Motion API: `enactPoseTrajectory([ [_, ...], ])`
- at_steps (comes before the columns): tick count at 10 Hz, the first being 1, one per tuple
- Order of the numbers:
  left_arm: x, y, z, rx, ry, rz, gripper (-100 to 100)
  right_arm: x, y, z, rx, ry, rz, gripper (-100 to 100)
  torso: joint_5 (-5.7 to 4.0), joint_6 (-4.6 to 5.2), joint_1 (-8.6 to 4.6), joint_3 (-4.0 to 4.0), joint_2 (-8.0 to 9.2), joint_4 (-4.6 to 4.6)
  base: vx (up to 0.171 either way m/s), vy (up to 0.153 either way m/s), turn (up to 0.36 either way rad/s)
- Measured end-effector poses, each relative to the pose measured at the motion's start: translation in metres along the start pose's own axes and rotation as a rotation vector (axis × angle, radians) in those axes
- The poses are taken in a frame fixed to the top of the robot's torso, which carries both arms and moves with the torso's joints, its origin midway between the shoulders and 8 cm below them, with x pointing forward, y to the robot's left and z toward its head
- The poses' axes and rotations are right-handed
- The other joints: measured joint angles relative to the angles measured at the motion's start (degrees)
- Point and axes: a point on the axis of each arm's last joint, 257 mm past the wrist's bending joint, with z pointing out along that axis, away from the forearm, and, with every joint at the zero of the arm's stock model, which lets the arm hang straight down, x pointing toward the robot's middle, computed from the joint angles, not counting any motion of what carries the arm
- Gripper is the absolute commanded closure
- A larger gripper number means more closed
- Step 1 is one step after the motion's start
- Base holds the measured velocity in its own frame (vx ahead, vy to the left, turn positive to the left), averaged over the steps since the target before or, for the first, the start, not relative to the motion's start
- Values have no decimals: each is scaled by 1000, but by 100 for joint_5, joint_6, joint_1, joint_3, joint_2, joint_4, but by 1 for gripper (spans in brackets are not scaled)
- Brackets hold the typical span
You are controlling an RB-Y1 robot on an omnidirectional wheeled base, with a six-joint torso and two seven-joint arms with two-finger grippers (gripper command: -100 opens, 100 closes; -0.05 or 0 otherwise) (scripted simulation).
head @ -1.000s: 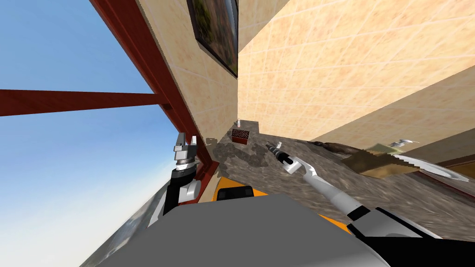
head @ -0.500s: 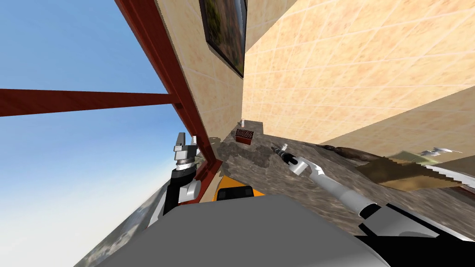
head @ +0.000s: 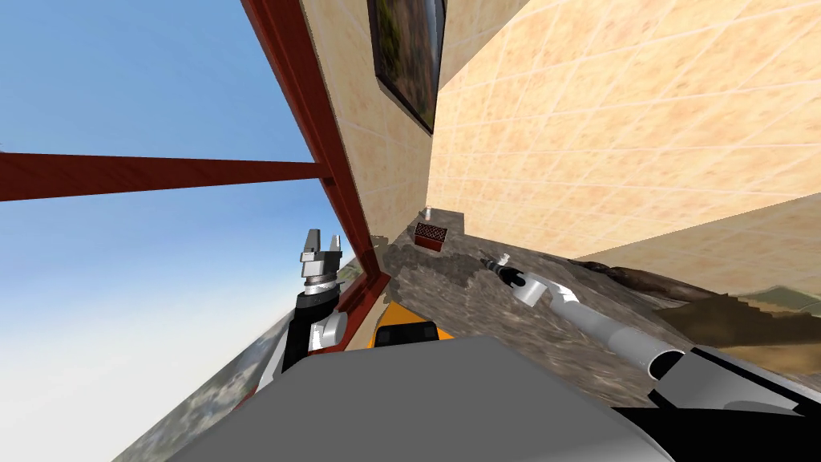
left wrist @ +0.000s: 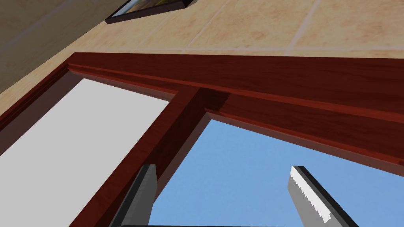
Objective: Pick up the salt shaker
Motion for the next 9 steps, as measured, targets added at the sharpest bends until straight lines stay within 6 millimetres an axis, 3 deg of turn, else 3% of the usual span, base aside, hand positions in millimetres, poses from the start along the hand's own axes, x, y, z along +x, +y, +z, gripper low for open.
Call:
enactPoseTrajectory([
  [2,0,0,0,0,0,0,0,-13,-42,-5,74,4,-54,-100,0,-8,0,-1,-1,0,-17,-4,207],
  [6,0,0,0,0,0,0,0,-23,-103,-15,177,9,-118,-100,-2,-4,-4,0,0,0,-16,-6,147],
  [9,1,0,0,0,1,-1,0,-40,-160,-35,273,16,-188,-100,1,-9,4,2,3,1,-18,-18,178],
])
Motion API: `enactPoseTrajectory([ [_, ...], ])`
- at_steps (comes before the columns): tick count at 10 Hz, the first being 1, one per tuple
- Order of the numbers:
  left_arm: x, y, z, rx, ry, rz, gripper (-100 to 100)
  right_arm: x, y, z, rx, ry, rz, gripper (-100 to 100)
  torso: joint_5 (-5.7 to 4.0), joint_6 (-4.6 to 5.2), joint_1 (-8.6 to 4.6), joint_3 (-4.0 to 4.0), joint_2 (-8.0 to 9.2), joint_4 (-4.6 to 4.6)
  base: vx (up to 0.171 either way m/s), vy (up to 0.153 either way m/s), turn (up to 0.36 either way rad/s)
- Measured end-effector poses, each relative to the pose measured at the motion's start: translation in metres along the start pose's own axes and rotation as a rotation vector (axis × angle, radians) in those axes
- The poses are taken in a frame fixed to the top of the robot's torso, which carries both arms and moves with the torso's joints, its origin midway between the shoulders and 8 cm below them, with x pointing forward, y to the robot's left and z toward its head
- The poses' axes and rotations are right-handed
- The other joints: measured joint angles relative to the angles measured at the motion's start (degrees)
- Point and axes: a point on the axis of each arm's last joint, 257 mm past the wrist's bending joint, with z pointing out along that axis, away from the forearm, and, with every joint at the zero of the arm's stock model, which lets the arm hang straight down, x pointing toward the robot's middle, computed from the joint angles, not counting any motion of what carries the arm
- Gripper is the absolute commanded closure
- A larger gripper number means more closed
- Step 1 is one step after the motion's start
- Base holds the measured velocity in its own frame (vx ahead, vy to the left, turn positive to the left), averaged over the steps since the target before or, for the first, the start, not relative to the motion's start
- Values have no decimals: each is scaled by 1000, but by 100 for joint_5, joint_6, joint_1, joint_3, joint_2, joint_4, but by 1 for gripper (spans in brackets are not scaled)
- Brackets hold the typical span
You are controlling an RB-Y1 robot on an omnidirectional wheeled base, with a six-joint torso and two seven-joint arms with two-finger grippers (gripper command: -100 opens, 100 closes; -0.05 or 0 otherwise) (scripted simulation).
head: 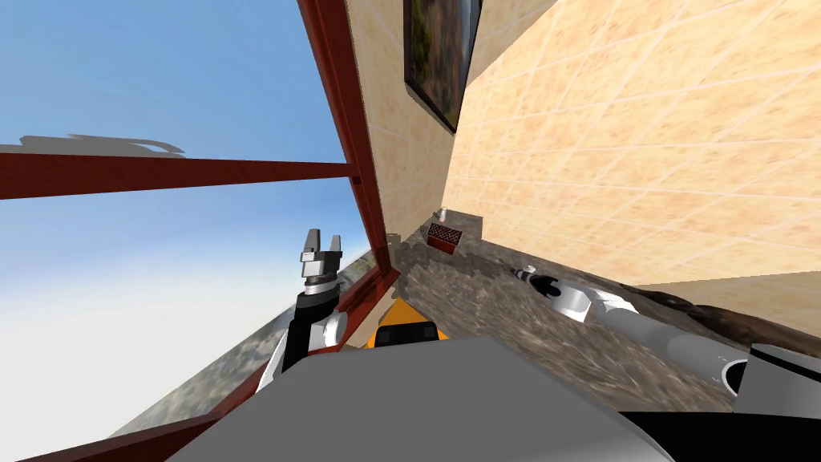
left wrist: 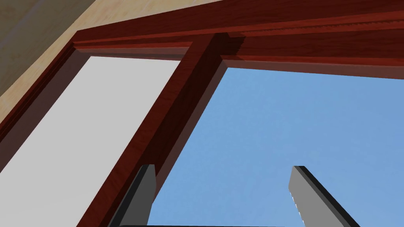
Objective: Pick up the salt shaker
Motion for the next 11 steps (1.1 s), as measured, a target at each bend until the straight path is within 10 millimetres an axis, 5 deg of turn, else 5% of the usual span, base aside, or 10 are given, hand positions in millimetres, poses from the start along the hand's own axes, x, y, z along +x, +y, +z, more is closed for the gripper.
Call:
enactPoseTrajectory([
  [4,0,0,0,0,0,0,0,-7,-50,-4,71,7,-57,-100,1,1,6,-3,-5,-1,-9,-12,132],
  [5,0,0,0,0,0,0,0,-7,-50,-4,71,8,-59,0,1,3,9,-3,-6,-1,0,0,0],
  [6,0,0,0,0,0,0,0,-7,-50,-4,71,8,-59,-100,2,2,11,-3,-6,-1,-47,-24,211],
  [11,0,0,0,0,0,0,0,9,-93,-6,161,20,9,-100,-3,4,-4,13,22,5,-88,-42,241],
])
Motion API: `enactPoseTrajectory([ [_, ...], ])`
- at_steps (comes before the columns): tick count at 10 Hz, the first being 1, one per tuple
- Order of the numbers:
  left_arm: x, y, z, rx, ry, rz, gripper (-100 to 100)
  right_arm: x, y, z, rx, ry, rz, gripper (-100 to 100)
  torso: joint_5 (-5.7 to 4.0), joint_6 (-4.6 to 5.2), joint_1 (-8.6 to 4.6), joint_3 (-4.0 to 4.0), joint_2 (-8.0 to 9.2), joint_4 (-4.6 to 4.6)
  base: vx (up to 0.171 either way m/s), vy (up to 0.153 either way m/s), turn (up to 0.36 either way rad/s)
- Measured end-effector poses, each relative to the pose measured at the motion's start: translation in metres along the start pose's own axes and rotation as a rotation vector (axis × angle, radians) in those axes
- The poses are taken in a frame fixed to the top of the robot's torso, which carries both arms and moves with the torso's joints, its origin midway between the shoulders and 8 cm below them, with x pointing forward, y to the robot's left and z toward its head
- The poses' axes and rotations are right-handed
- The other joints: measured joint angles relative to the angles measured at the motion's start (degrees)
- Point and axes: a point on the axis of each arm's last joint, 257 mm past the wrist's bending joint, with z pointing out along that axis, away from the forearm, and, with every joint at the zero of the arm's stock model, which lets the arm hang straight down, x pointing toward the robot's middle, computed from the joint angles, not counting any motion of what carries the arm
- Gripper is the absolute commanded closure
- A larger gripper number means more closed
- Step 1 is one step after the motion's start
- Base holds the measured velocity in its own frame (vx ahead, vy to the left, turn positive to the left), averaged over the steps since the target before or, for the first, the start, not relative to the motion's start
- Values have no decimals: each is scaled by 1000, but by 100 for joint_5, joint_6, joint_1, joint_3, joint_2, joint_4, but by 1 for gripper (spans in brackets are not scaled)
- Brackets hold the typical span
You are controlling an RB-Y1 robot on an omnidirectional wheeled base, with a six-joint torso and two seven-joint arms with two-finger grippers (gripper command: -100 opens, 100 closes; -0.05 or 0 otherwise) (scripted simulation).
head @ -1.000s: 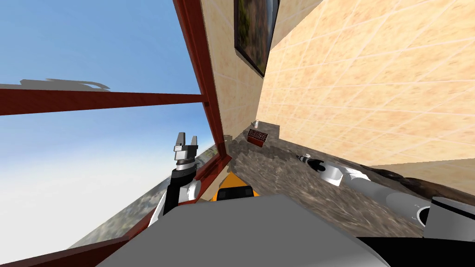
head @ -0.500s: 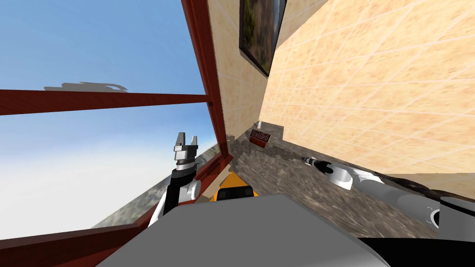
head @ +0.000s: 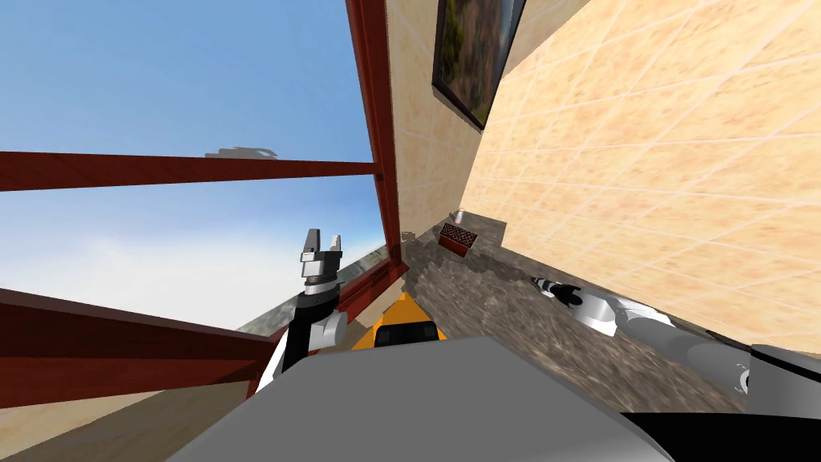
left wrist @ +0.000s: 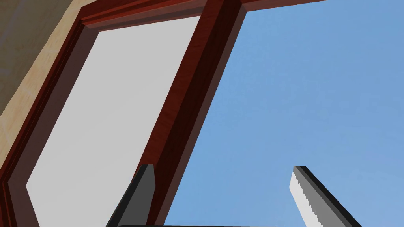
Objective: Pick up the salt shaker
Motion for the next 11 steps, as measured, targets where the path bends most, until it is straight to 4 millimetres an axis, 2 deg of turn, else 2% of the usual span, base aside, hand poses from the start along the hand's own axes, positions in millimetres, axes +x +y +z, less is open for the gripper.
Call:
enactPoseTrajectory([
  [3,0,0,0,0,0,0,0,8,-21,1,43,9,31,-100,-6,0,-12,-7,-10,-4,-53,-20,122],
  [4,0,0,0,0,0,0,0,8,-22,1,44,9,32,100,-6,4,-10,-12,-20,-5,-5,-3,-12],
  [8,0,0,0,0,0,0,0,7,-22,1,45,7,33,100,-10,-2,-6,-26,-40,-13,0,0,0],
  [9,0,0,0,0,0,0,0,7,-22,1,45,7,33,0,-10,-2,-6,-26,-41,-13,0,0,0],
  [10,0,0,0,0,0,0,0,7,-22,1,45,7,33,100,-10,-2,-6,-26,-41,-13,47,14,-243],
  [11,0,0,0,0,0,0,0,6,-16,2,32,4,26,100,-11,16,-3,-30,-48,-16,84,30,-280],
])
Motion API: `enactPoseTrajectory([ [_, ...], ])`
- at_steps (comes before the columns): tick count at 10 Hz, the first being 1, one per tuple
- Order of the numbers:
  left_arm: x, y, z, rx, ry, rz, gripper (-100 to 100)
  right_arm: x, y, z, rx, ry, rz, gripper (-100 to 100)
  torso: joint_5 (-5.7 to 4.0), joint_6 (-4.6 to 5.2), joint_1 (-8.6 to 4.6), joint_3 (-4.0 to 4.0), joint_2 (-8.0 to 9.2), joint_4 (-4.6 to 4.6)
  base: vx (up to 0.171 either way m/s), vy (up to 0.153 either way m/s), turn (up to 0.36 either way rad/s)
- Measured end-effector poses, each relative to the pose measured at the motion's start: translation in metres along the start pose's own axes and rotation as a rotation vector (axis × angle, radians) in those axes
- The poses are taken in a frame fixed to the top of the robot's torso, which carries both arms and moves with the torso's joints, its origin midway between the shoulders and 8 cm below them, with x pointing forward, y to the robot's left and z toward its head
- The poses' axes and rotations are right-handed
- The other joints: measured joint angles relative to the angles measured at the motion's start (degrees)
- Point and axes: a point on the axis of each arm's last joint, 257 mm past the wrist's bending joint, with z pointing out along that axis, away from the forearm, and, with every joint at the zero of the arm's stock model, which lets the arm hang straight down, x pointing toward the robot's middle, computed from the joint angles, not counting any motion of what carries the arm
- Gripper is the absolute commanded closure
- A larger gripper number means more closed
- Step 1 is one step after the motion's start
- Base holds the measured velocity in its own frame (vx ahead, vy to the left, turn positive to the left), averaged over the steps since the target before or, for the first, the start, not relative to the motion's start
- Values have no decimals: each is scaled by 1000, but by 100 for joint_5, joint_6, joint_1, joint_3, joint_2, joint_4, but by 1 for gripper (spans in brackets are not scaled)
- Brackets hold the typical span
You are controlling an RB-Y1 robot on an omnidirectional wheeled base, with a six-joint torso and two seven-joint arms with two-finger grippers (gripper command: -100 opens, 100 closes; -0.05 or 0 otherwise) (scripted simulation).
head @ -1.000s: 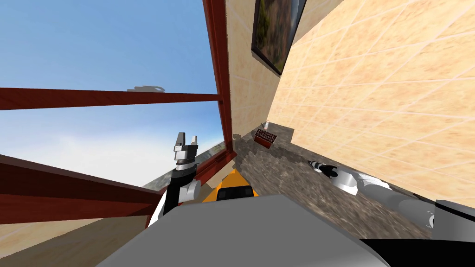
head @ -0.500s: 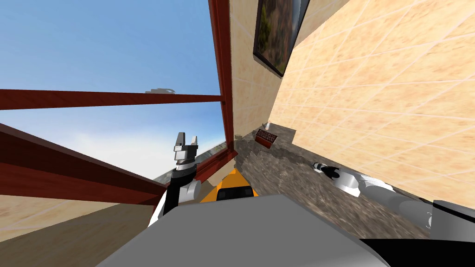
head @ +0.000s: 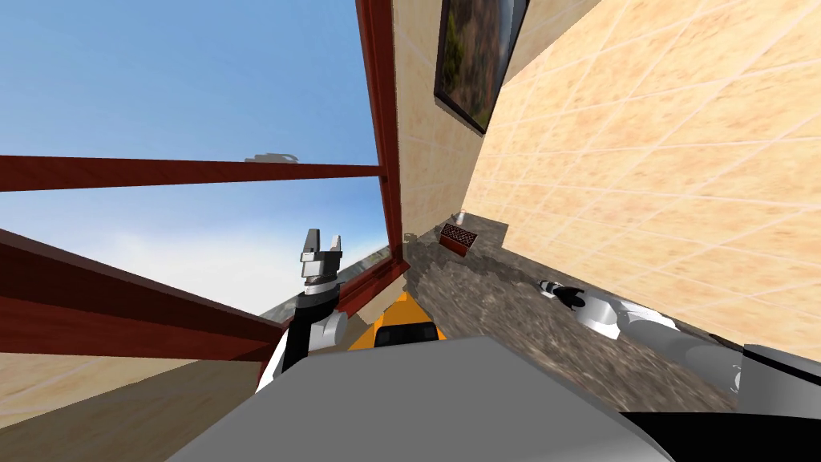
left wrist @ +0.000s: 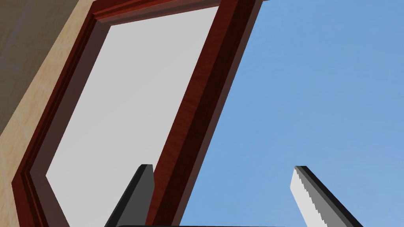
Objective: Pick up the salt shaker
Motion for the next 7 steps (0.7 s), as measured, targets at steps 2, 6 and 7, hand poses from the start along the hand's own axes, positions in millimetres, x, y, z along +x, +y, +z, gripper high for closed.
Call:
enactPoseTrajectory([
  [2,0,0,0,0,0,0,0,-5,13,-2,-27,-2,-25,100,4,-14,12,-8,-16,-1,95,43,-242],
  [6,0,0,0,0,0,0,0,-18,55,-9,-114,-20,-90,100,6,-24,20,-17,-29,-5,94,50,-206],
  [7,0,0,0,0,0,0,0,-18,56,-9,-116,-20,-89,0,3,-24,7,-10,-16,-3,5,4,4],
])
